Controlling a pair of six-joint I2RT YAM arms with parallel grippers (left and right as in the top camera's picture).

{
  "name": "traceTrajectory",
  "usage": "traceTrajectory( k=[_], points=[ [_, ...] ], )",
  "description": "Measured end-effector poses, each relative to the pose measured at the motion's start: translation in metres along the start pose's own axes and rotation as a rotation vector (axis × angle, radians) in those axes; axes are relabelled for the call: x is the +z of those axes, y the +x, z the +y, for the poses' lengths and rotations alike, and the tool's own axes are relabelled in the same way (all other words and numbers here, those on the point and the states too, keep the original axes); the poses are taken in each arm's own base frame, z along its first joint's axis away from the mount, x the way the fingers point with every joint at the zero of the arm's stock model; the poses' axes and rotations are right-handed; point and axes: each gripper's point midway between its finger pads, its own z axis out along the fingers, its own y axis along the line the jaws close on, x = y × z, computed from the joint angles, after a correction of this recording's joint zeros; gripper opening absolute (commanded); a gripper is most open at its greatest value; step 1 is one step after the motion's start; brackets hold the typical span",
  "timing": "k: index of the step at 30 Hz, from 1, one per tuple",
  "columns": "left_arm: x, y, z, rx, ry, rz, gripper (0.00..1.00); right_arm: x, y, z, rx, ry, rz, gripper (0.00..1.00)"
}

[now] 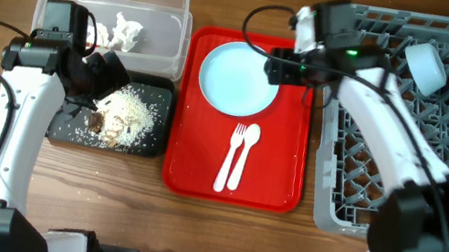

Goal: Sort waste into correct bins and load items into the dishwasher rack
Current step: 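Grasp the light blue plate edge with the right gripper, then carry the plate into the grey rack and release it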

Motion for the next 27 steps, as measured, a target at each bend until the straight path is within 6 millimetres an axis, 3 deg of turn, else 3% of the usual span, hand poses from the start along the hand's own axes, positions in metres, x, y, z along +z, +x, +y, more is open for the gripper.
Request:
traceTrajectory(
  k=[3, 5, 8, 11, 18, 21, 23, 24, 25, 27],
  points=[
    [0.000, 0.000, 0.000, 0.000, 0.000, 0.000, 1.00, 0.048, 0.026, -0.010, 0.107, 0.079, 0.110, 0.61],
    [0.000, 0.000, 0.000, 0.000, 0.000, 0.000, 1.00, 0.068, 0.039, -0.018, 0.169, 0.120, 0.158, 0.52],
    [0.000, 0.000, 0.000, 0.000, 0.000, 0.000, 1.00, 0.089, 0.055, -0.029, 0.240, 0.163, 0.207, 0.31],
    [0.000, 0.000, 0.000, 0.000, 0.000, 0.000, 1.00, 0.093, 0.056, -0.031, 0.272, 0.177, 0.206, 0.04],
    [0.000, 0.000, 0.000, 0.000, 0.000, 0.000, 1.00, 0.089, 0.045, -0.034, 0.298, 0.166, 0.168, 0.04],
    [0.000, 0.000, 0.000, 0.000, 0.000, 0.000, 1.00, 0.047, 0.011, -0.048, 0.226, 0.152, 0.060, 0.04],
    [0.000, 0.000, 0.000, 0.000, 0.000, 0.001, 1.00, -0.033, -0.043, -0.061, 0.133, 0.171, -0.161, 0.04],
    [0.000, 0.000, 0.000, 0.000, 0.000, 0.000, 1.00, -0.063, -0.057, -0.067, 0.103, 0.202, -0.240, 0.04],
    [0.000, 0.000, 0.000, 0.000, 0.000, 0.000, 1.00, -0.124, -0.079, -0.084, 0.049, 0.301, -0.384, 0.04],
    [0.000, 0.000, 0.000, 0.000, 0.000, 0.000, 1.00, -0.185, -0.085, -0.118, -0.006, 0.537, -0.478, 0.04]
  ],
)
